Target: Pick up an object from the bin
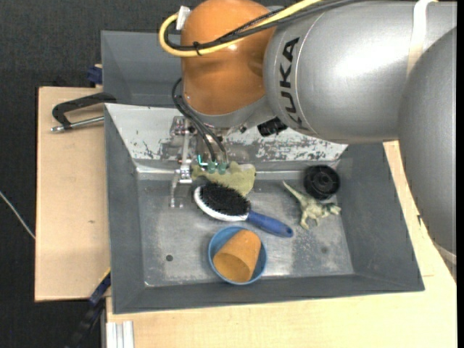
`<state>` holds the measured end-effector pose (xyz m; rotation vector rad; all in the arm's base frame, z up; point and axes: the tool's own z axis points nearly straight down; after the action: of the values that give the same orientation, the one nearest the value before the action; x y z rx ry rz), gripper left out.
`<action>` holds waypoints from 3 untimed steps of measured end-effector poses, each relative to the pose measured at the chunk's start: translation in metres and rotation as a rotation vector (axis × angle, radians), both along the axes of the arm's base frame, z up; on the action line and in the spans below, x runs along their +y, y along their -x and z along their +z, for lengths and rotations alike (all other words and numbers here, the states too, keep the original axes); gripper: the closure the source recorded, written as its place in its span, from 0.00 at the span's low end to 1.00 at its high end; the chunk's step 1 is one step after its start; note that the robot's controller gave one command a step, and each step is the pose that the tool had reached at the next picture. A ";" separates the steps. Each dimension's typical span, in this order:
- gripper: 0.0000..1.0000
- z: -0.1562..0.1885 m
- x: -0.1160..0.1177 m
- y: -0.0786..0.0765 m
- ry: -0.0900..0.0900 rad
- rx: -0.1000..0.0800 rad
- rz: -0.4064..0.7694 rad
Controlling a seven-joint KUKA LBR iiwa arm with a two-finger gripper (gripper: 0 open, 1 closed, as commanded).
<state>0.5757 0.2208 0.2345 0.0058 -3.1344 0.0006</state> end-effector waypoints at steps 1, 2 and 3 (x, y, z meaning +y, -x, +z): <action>0.00 -0.027 0.007 -0.017 -0.001 -0.005 0.064; 0.00 -0.097 -0.082 -0.017 0.002 -0.002 0.192; 0.00 -0.159 -0.146 -0.007 -0.005 -0.014 0.266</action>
Offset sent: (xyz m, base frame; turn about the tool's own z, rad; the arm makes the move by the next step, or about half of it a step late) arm 0.0165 0.0061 -0.0265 -0.0628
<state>0.5829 0.0750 0.0756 0.4238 -3.1200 -0.0061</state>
